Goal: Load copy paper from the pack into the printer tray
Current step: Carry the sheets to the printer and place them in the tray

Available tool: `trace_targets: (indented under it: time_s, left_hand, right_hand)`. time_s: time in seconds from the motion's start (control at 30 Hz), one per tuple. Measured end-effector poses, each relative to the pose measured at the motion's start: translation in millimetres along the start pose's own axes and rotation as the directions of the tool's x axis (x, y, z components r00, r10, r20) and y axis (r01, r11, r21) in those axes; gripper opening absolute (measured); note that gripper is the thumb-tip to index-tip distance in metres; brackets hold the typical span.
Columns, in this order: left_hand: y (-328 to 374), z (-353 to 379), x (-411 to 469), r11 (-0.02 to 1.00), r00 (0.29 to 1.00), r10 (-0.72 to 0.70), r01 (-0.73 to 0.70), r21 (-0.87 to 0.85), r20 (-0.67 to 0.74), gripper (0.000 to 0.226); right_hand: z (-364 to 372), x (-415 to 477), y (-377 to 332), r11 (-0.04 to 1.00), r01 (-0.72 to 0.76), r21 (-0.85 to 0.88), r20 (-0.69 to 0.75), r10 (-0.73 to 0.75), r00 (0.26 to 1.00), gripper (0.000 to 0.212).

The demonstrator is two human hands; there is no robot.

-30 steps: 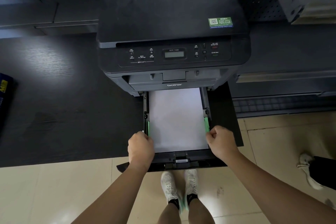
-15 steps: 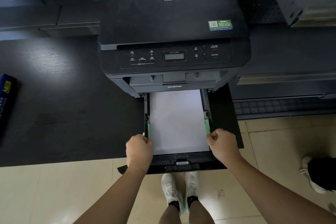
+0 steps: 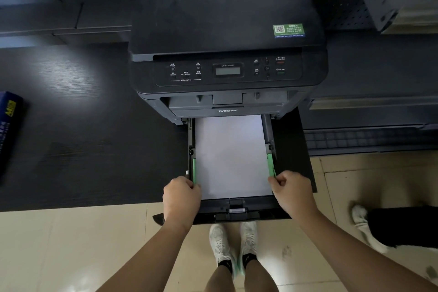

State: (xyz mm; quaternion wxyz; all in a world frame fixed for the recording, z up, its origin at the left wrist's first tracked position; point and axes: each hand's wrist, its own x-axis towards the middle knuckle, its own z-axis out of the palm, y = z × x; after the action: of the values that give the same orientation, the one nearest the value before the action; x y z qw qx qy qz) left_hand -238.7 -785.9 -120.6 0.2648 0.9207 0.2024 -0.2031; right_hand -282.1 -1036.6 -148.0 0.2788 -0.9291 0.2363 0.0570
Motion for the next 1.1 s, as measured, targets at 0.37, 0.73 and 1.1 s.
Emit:
trace_targets:
  time_s: [0.37,0.73,1.1]
  left_hand:
    - [3,7,2,1.000,0.999,-0.030,0.030,-0.004,-0.016,0.016]
    - [-2,5,3,0.999,1.000,0.018,-0.017,0.027,-0.023,0.018]
    - [-102,-48,-47,0.954,0.994,0.107,-0.103,-0.282,-0.002,0.094]
  right_hand:
    - [12,5,-1,0.999,-0.053,0.014,-0.025,0.053,0.998,0.019]
    - [3,4,-8,0.996,-0.082,0.035,0.017,0.082,0.997,0.019]
    - [-91,-51,58,0.864,-0.304,0.401,0.344,0.166,0.924,0.063]
